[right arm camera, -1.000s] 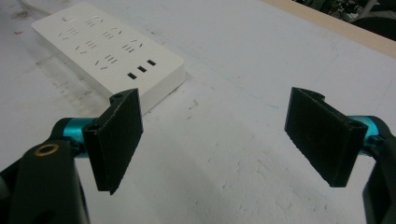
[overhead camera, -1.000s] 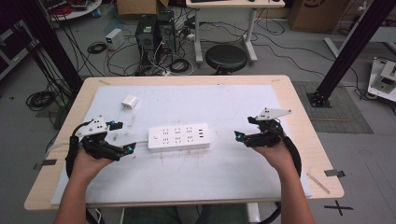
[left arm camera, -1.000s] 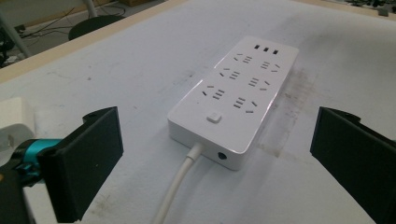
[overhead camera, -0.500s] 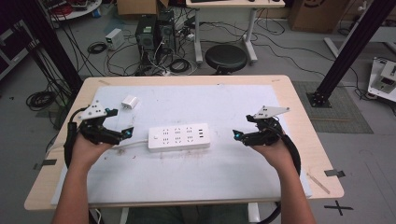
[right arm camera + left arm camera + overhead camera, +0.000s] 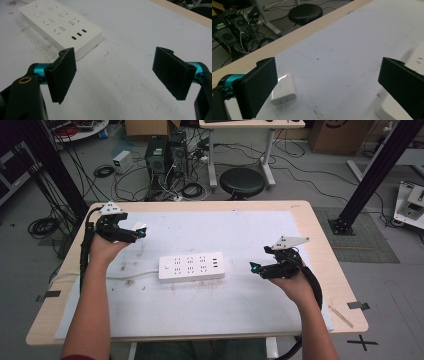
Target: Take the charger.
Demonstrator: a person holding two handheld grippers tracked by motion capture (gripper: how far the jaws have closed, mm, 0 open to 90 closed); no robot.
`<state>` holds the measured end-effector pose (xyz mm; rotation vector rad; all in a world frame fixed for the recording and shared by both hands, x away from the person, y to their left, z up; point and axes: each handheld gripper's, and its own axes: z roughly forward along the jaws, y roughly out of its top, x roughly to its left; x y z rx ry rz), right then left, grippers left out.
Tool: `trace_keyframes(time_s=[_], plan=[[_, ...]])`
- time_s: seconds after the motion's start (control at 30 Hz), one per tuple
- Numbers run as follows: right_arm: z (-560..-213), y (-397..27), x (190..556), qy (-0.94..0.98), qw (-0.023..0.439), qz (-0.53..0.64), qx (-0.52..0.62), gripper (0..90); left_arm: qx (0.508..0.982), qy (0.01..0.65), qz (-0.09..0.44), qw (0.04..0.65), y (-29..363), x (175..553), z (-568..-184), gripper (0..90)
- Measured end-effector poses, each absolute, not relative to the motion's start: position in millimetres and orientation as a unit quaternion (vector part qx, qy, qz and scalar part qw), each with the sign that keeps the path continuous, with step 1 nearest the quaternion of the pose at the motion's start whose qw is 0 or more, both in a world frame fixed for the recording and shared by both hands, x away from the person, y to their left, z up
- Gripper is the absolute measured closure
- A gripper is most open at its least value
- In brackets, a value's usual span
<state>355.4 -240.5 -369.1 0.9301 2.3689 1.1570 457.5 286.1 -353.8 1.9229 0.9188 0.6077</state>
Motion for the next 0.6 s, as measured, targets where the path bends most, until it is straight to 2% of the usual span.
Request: trace_keyframes(time_s=[0.2,0.33,0.6], plan=[[-370,-236,355,0.839,0.174,0.402,0.323,19.6,0.773,0.394,0.237,0.437,291,487,-365,2.5],[-373,-233,354,0.840,0.171,0.400,0.324,19.6,0.781,0.421,0.223,0.403,300,511,-390,2.5],[-377,-229,357,0.840,0.172,0.395,0.331,19.6,0.776,0.453,0.219,0.380,303,527,-419,2.5]])
